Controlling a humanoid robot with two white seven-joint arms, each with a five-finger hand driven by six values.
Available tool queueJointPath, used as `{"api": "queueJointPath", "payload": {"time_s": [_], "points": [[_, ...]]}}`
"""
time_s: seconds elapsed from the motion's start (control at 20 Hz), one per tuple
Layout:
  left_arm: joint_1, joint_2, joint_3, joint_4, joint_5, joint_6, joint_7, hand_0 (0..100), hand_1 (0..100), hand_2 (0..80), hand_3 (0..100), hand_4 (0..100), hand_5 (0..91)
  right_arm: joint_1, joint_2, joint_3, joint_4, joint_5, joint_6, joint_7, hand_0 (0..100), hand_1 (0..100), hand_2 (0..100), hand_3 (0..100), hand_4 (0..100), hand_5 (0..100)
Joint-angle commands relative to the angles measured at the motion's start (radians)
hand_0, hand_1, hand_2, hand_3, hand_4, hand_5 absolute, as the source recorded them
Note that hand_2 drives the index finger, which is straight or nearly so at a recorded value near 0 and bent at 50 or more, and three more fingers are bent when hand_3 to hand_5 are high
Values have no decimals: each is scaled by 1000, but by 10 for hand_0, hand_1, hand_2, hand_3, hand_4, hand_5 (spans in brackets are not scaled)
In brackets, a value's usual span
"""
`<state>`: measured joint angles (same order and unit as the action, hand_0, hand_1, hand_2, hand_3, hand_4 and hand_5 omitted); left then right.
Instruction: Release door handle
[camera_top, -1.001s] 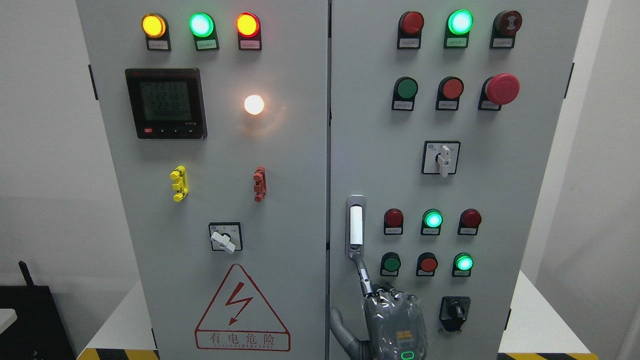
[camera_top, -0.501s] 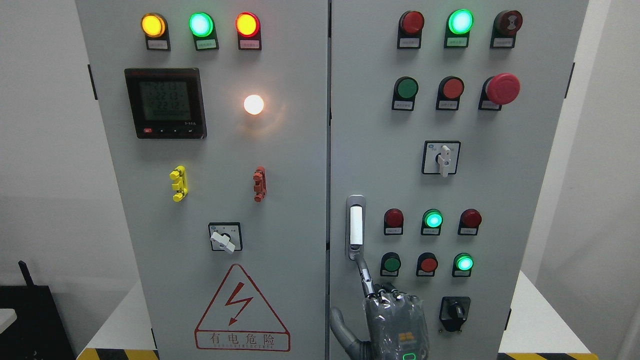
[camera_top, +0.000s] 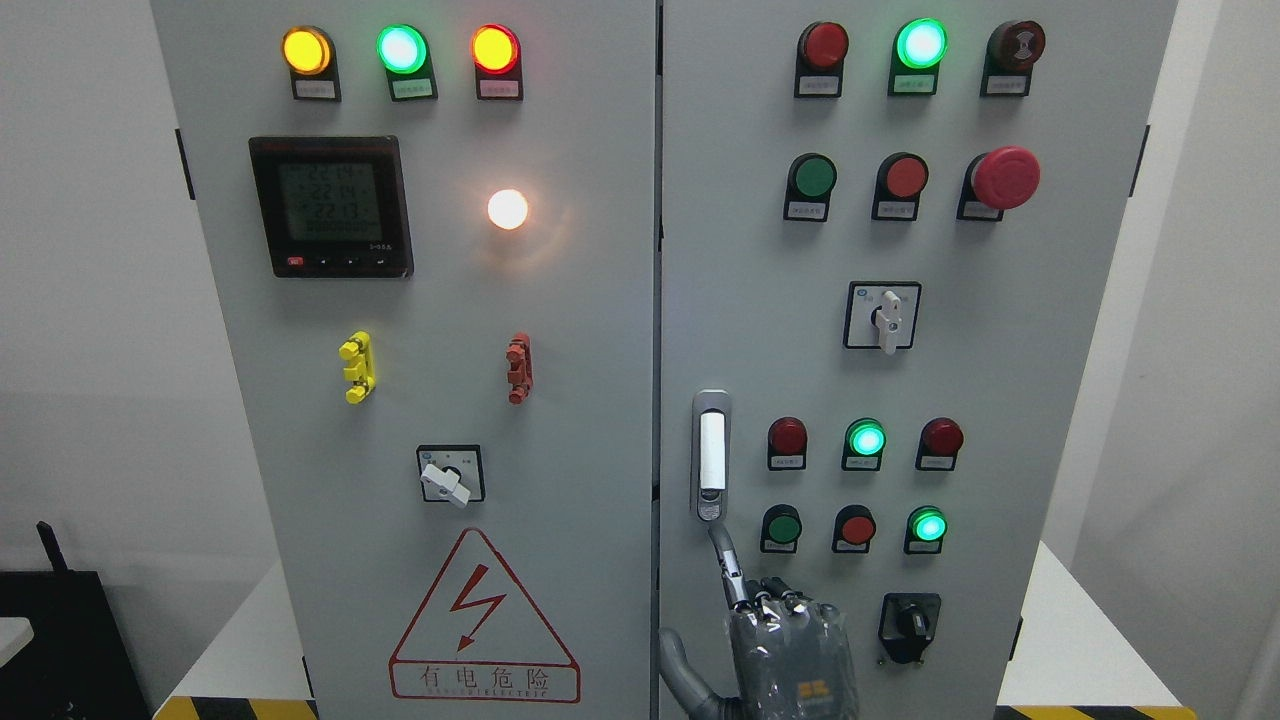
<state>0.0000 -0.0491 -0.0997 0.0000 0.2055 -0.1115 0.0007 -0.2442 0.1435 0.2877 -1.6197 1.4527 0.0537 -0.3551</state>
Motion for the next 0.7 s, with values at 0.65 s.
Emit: {"api": "queueJointPath", "payload": {"time_s": [0.65], "points": [[31,0,0,-31,0,0,1,120,389,0,0,0,0,160,-15,19,-169,-153,-158,-36,402,103,212,803,789,967]]}}
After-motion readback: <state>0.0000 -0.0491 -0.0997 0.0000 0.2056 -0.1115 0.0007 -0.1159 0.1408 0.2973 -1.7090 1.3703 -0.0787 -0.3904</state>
